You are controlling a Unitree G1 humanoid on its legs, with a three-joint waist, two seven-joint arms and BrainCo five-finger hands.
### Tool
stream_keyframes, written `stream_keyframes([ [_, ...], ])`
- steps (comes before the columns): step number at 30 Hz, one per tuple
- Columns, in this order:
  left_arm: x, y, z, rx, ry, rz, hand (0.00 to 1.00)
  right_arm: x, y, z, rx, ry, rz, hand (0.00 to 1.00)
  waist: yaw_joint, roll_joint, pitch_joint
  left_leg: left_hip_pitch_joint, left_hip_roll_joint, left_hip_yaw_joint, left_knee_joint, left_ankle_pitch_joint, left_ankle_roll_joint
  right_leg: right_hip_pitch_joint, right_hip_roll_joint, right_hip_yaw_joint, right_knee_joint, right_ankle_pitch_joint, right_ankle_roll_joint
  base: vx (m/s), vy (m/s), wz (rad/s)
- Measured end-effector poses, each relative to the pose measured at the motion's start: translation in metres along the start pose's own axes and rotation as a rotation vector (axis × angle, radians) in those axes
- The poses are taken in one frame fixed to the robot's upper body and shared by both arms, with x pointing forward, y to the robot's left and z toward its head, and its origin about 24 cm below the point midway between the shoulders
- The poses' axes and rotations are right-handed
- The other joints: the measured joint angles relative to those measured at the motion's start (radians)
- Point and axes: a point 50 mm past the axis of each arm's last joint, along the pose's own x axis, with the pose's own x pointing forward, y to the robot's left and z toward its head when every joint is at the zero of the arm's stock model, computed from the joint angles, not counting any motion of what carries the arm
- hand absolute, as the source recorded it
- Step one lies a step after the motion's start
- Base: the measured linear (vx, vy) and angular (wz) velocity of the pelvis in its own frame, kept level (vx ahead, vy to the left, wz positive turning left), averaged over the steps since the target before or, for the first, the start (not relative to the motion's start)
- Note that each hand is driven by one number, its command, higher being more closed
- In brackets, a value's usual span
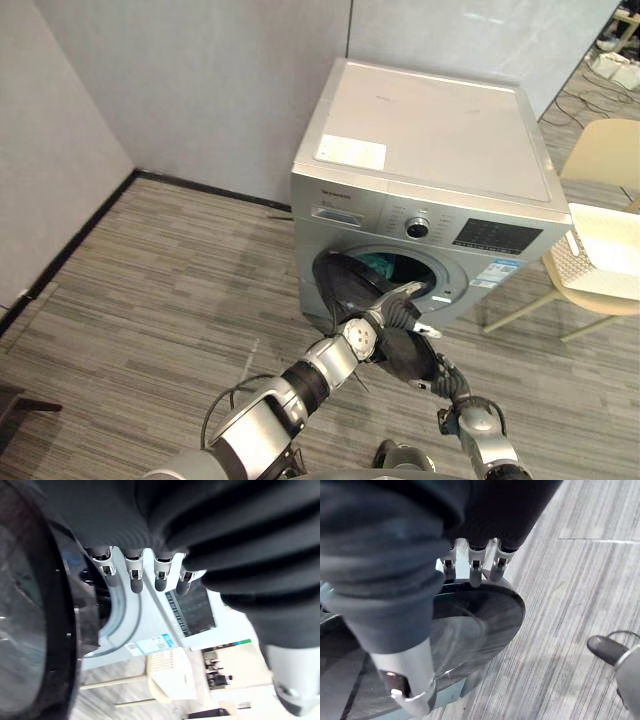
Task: Pick up the laundry basket with both hands and put the clothes into the washing machine.
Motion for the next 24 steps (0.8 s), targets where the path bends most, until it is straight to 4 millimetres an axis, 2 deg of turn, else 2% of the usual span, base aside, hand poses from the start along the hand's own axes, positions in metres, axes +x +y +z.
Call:
stream_keyframes([
  [2, -0.013, -0.004, -0.008, -0.062, -0.017, -0.026, 0.0, -0.005, 0.002, -0.013, 0.011, 0.038, 0.008, 0.0, 0.011, 0.01, -0.006, 0.013, -0.024, -0.019, -0.025, 0.006, -0.008, 0.011, -0.018, -0.012, 0.007, -0.009, 0.014, -0.02, -0.015, 0.23],
  [4, -0.029, -0.011, -0.03, -0.146, 0.041, -0.05, 0.0, -0.011, 0.002, -0.028, 0.024, 0.08, 0.009, 0.0, 0.015, 0.018, -0.009, 0.026, -0.04, -0.027, -0.04, 0.008, -0.011, 0.018, -0.037, -0.03, 0.014, -0.017, 0.027, -0.01, -0.015, 0.26],
  [5, -0.042, -0.016, -0.047, -0.213, 0.095, -0.044, 0.0, -0.014, 0.001, -0.037, 0.021, 0.106, 0.021, 0.0, 0.016, 0.025, -0.019, 0.03, -0.053, -0.038, -0.053, 0.011, -0.009, 0.019, -0.048, -0.041, 0.022, -0.026, 0.04, 0.0, -0.015, 0.19],
  [6, -0.05, -0.02, -0.058, -0.262, 0.132, -0.037, 0.0, -0.017, 0.002, -0.046, 0.017, 0.144, 0.04, 0.0, 0.015, 0.034, -0.021, 0.032, -0.065, -0.05, -0.066, 0.021, 0.002, 0.027, -0.057, -0.055, 0.024, -0.033, 0.051, 0.0, -0.021, 0.27],
  [9, -0.065, -0.025, -0.076, -0.314, 0.198, -0.023, 0.0, -0.02, 0.003, -0.057, -0.005, 0.175, 0.046, 0.0, 0.012, 0.038, -0.023, 0.054, -0.082, -0.082, -0.115, 0.054, -0.018, 0.054, -0.063, -0.089, 0.023, -0.041, 0.064, 0.0, -0.057, 0.33],
  [12, -0.071, -0.02, -0.084, -0.312, 0.226, -0.006, 0.0, -0.015, 0.004, -0.053, -0.131, 0.194, 0.099, 0.0, 0.015, 0.037, -0.026, 0.053, -0.082, -0.113, -0.118, 0.065, -0.018, 0.072, -0.062, -0.113, 0.023, -0.057, 0.078, -0.01, -0.101, 0.24],
  [14, -0.075, -0.013, -0.087, -0.34, 0.23, 0.032, 0.0, -0.011, -0.002, -0.042, -0.2, 0.174, 0.106, 0.0, 0.017, 0.05, -0.032, 0.045, -0.08, -0.121, -0.118, 0.067, -0.016, 0.07, -0.06, -0.119, 0.023, -0.061, 0.079, -0.01, -0.091, 0.15],
  [15, -0.078, -0.006, -0.088, -0.36, 0.227, 0.067, 0.0, -0.009, -0.011, -0.02, -0.222, 0.1, 0.091, 0.0, 0.017, 0.062, -0.031, 0.042, -0.08, -0.121, -0.118, 0.066, -0.016, 0.069, -0.06, -0.122, 0.021, -0.061, 0.079, 0.0, -0.071, -0.02],
  [16, -0.087, 0.005, -0.092, -0.392, 0.232, 0.139, 0.0, -0.011, -0.025, 0.034, -0.258, -0.114, 0.046, 0.0, 0.005, 0.068, -0.03, 0.042, -0.08, -0.113, -0.118, 0.066, -0.016, 0.063, -0.054, -0.111, 0.019, -0.06, 0.078, 0.01, -0.062, -0.11],
  [17, -0.09, 0.008, -0.094, -0.401, 0.236, 0.161, 0.0, -0.016, -0.034, 0.059, -0.272, -0.219, 0.011, 0.0, 0.005, 0.072, -0.033, 0.043, -0.079, -0.106, -0.118, 0.065, -0.016, 0.06, -0.05, -0.102, 0.017, -0.058, 0.078, 0.01, -0.04, -0.24],
  [18, -0.095, 0.011, -0.096, -0.415, 0.239, 0.19, 0.0, -0.03, -0.052, 0.099, -0.296, -0.384, -0.057, 0.0, 0.009, 0.08, -0.039, 0.043, -0.077, -0.098, -0.118, 0.063, -0.013, 0.056, -0.043, -0.091, 0.008, -0.053, 0.076, 0.03, -0.037, -0.19],
  [19, -0.101, 0.014, -0.099, -0.43, 0.247, 0.22, 0.0, -0.055, -0.08, 0.145, -0.345, -0.576, -0.161, 0.0, 0.008, 0.082, -0.04, 0.04, -0.076, -0.097, -0.118, 0.061, -0.013, 0.055, -0.037, -0.087, -0.003, -0.045, 0.073, 0.03, -0.042, -0.13],
  [20, -0.104, 0.014, -0.102, -0.435, 0.255, 0.227, 0.0, -0.068, -0.095, 0.165, -0.381, -0.655, -0.221, 0.0, 0.008, 0.081, -0.041, 0.037, -0.074, -0.096, -0.118, 0.061, -0.012, 0.054, -0.033, -0.086, -0.011, -0.04, 0.072, 0.05, -0.061, -0.06],
  [21, -0.112, 0.012, -0.108, -0.456, 0.28, 0.23, 0.0, -0.096, -0.124, 0.198, -0.447, -0.78, -0.336, 0.0, 0.006, 0.076, -0.044, 0.029, -0.07, -0.093, -0.118, 0.063, -0.01, 0.05, -0.022, -0.082, -0.031, -0.029, 0.072, 0.04, -0.049, -0.08],
  [22, -0.116, 0.01, -0.111, -0.466, 0.292, 0.221, 0.0, -0.109, -0.137, 0.212, -0.479, -0.828, -0.39, 0.0, 0.003, 0.075, -0.045, 0.027, -0.067, -0.09, -0.117, 0.063, -0.01, 0.049, -0.015, -0.08, -0.041, -0.02, 0.073, 0.06, -0.06, -0.17],
  [23, -0.125, 0.005, -0.119, -0.485, 0.324, 0.21, 0.0, -0.132, -0.157, 0.235, -0.524, -0.905, -0.486, 0.0, -0.006, 0.072, -0.052, 0.025, -0.061, -0.083, -0.117, 0.063, -0.01, 0.049, -0.002, -0.075, -0.061, -0.005, 0.069, 0.07, -0.061, -0.19],
  [24, -0.136, 0.0, -0.127, -0.516, 0.359, 0.209, 0.0, -0.151, -0.169, 0.254, -0.552, -0.969, -0.555, 0.0, -0.024, 0.061, -0.059, 0.022, -0.058, -0.079, -0.117, 0.063, -0.01, 0.049, 0.007, -0.072, -0.076, 0.001, 0.069, 0.1, -0.083, -0.22],
])
